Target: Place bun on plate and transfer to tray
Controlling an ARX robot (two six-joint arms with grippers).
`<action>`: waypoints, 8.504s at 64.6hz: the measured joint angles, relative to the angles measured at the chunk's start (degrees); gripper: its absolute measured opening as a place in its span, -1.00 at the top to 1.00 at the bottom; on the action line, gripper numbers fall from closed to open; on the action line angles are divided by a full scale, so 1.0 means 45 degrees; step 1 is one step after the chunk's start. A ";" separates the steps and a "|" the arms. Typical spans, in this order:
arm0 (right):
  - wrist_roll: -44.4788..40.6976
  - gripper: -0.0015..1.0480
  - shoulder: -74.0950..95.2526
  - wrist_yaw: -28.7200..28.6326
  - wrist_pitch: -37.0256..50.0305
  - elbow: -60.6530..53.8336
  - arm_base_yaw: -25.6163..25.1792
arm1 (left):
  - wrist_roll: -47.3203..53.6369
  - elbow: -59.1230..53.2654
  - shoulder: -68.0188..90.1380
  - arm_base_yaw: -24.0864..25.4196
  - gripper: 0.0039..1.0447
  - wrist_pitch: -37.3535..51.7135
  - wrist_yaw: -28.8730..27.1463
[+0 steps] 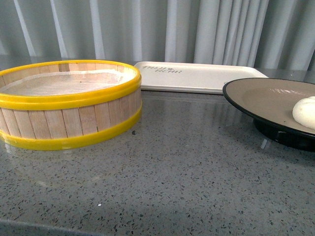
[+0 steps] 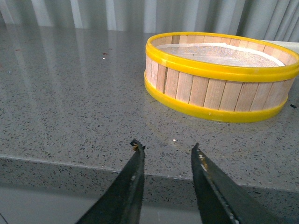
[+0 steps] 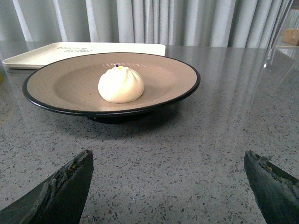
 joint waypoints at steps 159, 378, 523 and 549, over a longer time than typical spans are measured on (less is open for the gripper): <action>1.6130 0.95 1.4858 -0.5129 0.6096 0.6698 -0.2186 | 0.0000 0.0000 0.0000 0.0000 -0.88 0.0000 -0.0005; 0.0704 0.59 1.1579 -0.3026 0.6339 0.4435 -0.3002 | 0.0000 0.0000 0.0000 0.0000 -0.88 0.0000 -0.0005; 0.0000 -0.83 0.0000 -0.0005 0.0000 0.0000 -0.0029 | 0.0000 0.0000 0.0000 0.0000 -0.88 0.0000 -0.0005; 0.0000 -0.84 0.0000 -0.0005 0.0000 0.0000 -0.0029 | 0.0000 0.0000 0.0000 0.0000 -0.88 0.0000 -0.0005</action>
